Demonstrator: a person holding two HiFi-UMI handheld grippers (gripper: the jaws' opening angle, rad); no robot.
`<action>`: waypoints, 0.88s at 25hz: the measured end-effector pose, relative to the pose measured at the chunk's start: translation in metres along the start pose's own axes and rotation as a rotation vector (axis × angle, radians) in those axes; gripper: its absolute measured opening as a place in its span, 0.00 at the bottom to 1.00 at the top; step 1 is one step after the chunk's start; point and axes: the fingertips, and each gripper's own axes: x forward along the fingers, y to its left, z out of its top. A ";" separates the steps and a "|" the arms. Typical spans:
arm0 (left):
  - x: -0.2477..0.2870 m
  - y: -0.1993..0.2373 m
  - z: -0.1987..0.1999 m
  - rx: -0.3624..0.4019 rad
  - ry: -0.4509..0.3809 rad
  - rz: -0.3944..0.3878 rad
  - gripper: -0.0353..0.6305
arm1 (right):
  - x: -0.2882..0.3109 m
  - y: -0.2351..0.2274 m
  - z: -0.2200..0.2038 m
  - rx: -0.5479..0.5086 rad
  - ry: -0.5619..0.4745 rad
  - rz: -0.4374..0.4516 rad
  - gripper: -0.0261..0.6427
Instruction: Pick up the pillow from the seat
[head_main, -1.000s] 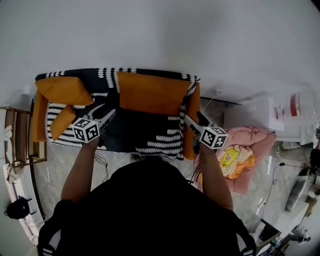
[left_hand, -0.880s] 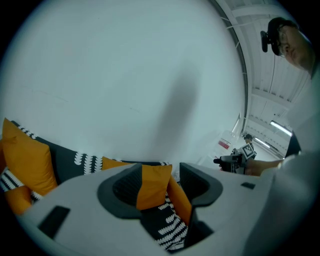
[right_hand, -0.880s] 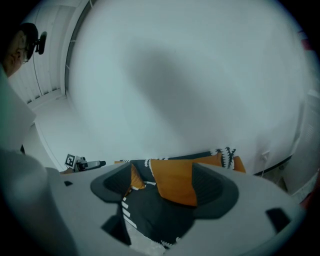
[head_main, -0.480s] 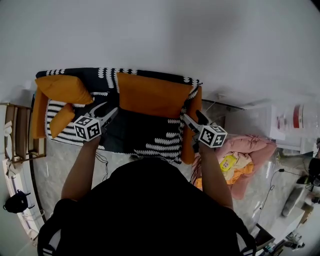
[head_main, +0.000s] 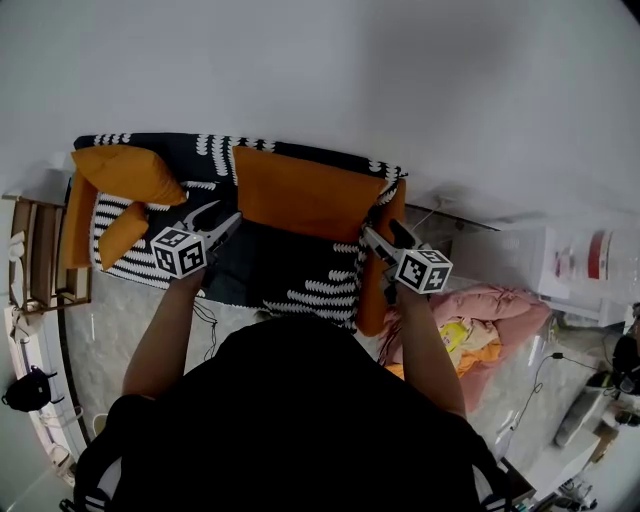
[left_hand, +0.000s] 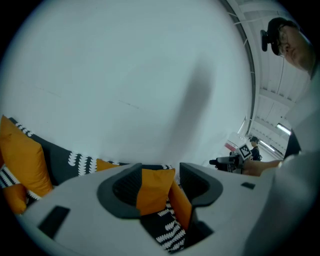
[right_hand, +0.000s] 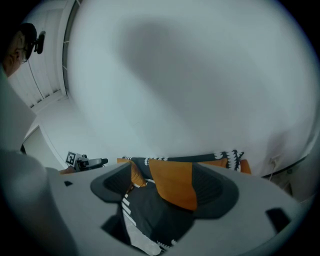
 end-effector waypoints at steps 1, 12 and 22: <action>0.002 0.000 0.001 -0.001 0.001 0.004 0.41 | 0.002 -0.002 0.001 0.003 0.002 0.005 0.59; 0.014 0.006 0.008 -0.010 0.002 0.036 0.41 | 0.022 -0.020 0.010 0.018 0.022 0.025 0.59; 0.023 0.035 0.005 -0.021 0.034 0.038 0.41 | 0.025 -0.035 -0.001 0.039 0.042 -0.028 0.59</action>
